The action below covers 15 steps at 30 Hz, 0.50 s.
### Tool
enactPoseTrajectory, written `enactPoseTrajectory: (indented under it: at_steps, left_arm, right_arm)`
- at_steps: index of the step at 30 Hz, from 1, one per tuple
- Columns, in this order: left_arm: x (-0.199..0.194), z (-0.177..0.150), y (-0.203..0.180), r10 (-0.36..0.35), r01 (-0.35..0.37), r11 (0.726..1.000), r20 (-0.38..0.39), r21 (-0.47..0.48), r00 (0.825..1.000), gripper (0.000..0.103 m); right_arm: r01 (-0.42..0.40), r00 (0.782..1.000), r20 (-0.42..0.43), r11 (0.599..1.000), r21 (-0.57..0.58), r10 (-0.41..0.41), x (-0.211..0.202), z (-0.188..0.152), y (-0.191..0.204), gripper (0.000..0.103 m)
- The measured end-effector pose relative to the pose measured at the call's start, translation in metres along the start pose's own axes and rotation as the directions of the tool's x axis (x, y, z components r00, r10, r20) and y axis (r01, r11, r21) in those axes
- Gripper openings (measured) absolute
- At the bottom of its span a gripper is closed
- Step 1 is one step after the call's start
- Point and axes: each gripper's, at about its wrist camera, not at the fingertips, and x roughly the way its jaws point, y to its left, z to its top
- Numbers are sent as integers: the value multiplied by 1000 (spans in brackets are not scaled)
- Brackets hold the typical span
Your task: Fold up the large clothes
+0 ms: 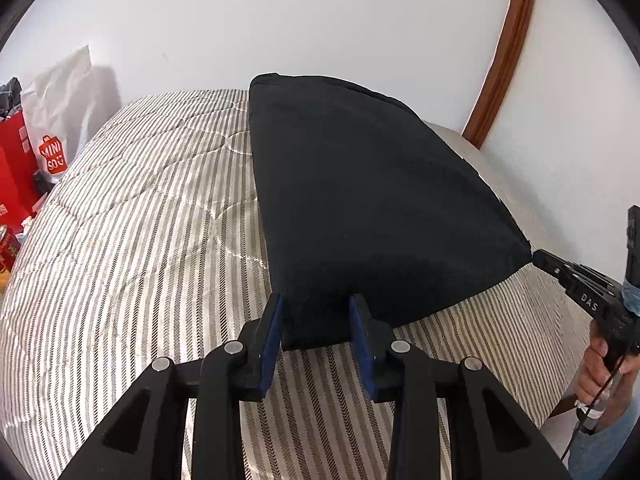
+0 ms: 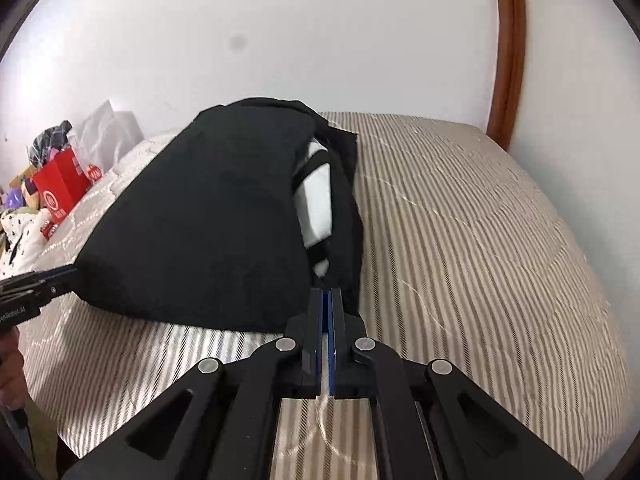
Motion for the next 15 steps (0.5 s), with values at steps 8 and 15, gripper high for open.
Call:
enactPoseTrajectory:
  at_steps: [8, 15]
  left_arm:
    - [-18, -10, -11, 106, -105, 994, -28, 13, 994, 35]
    - [-62, -20, -25, 132, -132, 991, 22, 18, 991, 52]
  right_arm:
    - [88, 996, -9, 995, 36, -88, -33, -4, 1, 32]
    - [94, 995, 17, 994, 62, -96, -89, -8, 14, 60]
